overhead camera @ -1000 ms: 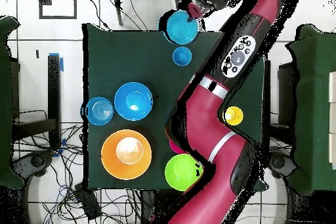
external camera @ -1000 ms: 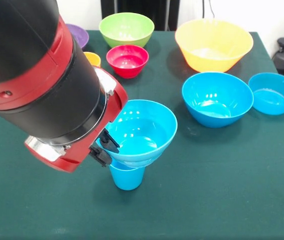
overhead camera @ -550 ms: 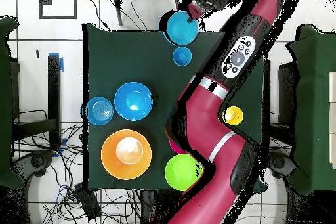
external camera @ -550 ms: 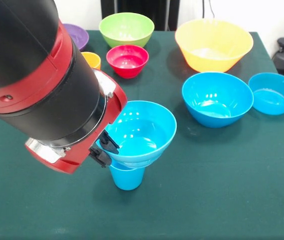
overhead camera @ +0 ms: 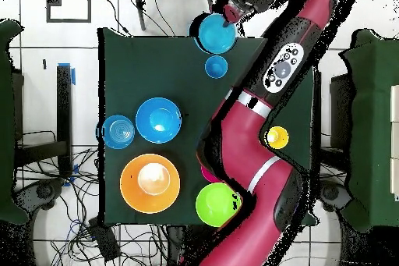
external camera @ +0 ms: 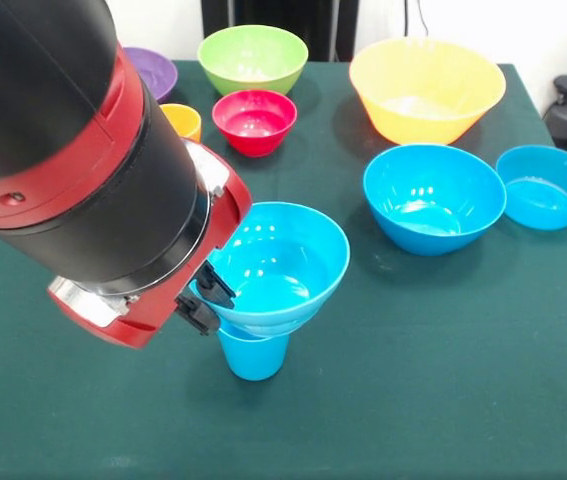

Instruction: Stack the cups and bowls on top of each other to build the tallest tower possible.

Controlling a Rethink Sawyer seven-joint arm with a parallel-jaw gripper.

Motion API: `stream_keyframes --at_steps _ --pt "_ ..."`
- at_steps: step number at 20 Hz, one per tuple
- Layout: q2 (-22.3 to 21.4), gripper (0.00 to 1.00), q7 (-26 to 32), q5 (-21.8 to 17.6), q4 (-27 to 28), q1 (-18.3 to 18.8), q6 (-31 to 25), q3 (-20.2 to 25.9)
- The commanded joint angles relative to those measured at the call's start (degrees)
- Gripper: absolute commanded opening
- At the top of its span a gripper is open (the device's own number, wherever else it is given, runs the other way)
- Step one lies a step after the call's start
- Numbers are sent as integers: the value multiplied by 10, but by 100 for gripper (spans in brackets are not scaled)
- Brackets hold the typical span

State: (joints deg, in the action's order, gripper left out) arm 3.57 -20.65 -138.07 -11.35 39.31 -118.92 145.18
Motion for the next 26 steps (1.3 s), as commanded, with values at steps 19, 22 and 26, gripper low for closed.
stream_keyframes --at_steps 19,22,26 --pt "-1 0 155 36 7 24 32 -173" --pt "1 0 141 61 -2 27 24 -194" --pt "4 0 118 102 -19 31 11 -225"
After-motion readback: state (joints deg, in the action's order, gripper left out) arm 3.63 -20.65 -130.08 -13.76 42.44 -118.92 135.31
